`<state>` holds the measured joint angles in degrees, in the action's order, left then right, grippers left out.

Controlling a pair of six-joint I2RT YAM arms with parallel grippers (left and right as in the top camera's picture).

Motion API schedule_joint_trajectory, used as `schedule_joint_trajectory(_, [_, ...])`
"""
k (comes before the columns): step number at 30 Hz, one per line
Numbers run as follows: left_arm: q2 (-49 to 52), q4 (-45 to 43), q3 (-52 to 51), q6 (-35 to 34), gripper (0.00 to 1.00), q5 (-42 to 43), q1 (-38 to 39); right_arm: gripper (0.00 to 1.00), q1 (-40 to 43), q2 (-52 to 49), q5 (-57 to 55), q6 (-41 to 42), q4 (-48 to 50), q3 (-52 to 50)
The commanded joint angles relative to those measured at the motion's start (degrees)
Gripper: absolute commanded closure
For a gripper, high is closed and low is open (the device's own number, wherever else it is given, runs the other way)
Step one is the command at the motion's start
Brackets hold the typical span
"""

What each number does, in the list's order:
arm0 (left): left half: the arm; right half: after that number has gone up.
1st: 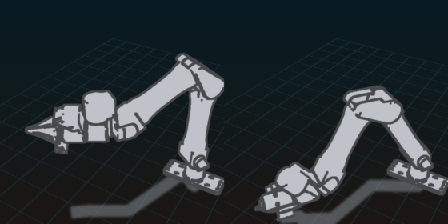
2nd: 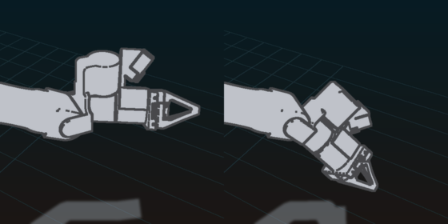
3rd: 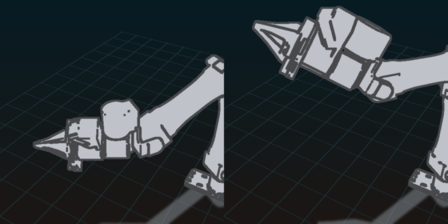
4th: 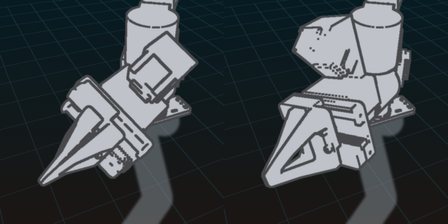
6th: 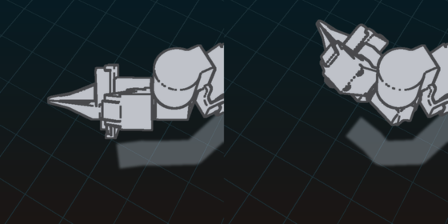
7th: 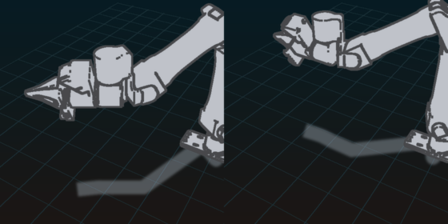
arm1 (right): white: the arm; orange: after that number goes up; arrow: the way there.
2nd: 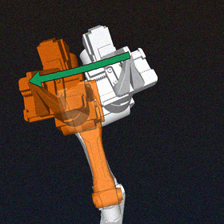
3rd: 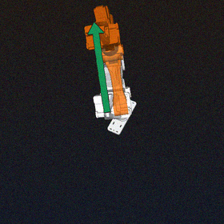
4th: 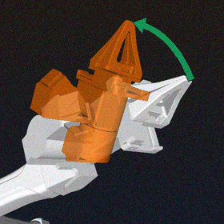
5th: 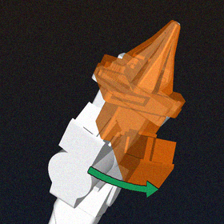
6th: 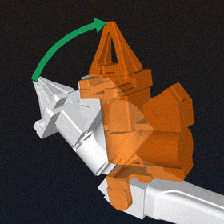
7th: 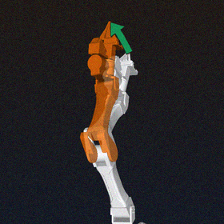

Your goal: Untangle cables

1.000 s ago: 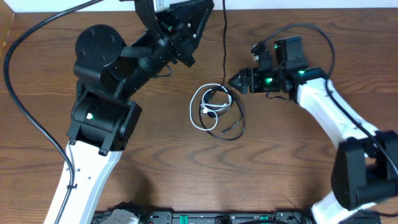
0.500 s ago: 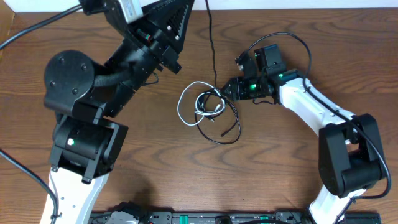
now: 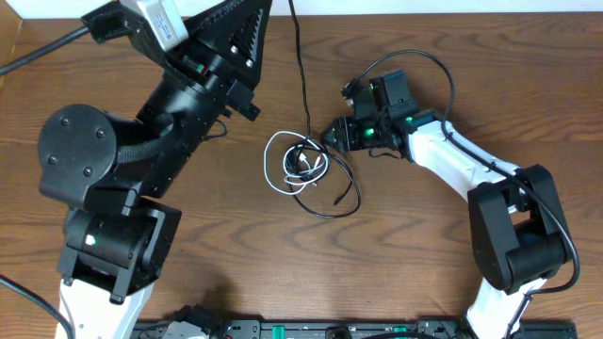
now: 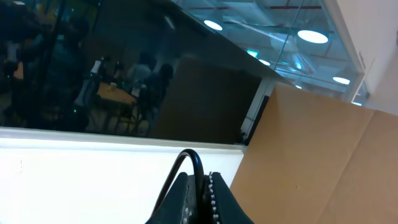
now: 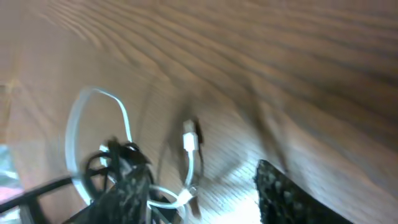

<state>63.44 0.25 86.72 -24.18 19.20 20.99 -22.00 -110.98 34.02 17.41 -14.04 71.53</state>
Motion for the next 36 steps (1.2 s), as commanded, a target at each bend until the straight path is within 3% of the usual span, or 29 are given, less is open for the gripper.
schedule_joint_trajectory(1, [-0.5, -0.3, 0.3, 0.1, 0.92, -0.5, -0.2, 0.46, 1.4, -0.7, 5.4, -0.1, 1.2, 0.5])
schedule_joint_trajectory(9, [-0.4, -0.3, 0.3, 0.1, 0.92, -0.5, -0.2, 0.46, 2.0, -0.7, 14.4, -5.7, 0.4, 0.5])
schedule_joint_trajectory(14, [-0.3, -0.3, 0.3, 0.1, 0.92, -0.5, -0.2, 0.54, 0.3, -1.9, 14.4, -6.3, 0.0, 0.4])
schedule_joint_trajectory(16, [-0.3, -0.3, 0.3, 0.1, 0.92, -0.5, -0.2, 0.67, -0.1, -3.0, 14.1, -6.3, 0.0, 0.4])
schedule_joint_trajectory(18, [-0.3, 0.1, 0.3, 0.1, 0.92, -0.5, -0.2, 0.95, -0.1, -4.3, 13.3, -6.3, 0.0, 0.4])
schedule_joint_trajectory(19, [-0.3, 0.5, 0.3, 0.1, 0.92, -0.5, -0.2, 0.99, 0.2, -4.6, 12.7, -6.3, 0.0, 0.4])
schedule_joint_trajectory(24, [-0.3, 4.0, 0.3, 3.1, 0.92, -5.7, -0.2, 0.99, 4.6, -2.1, 12.0, -6.3, -0.6, 0.9])
schedule_joint_trajectory(28, [-0.3, 7.3, 0.3, 6.8, 0.92, -16.0, -0.2, 0.99, 10.3, 3.9, 9.5, -5.2, -3.7, 1.4])
schedule_joint_trajectory(36, [-0.3, 14.3, 0.3, 13.3, 0.93, -36.3, -0.2, 0.99, 17.4, 18.5, -19.3, 0.0, -19.4, 1.7])
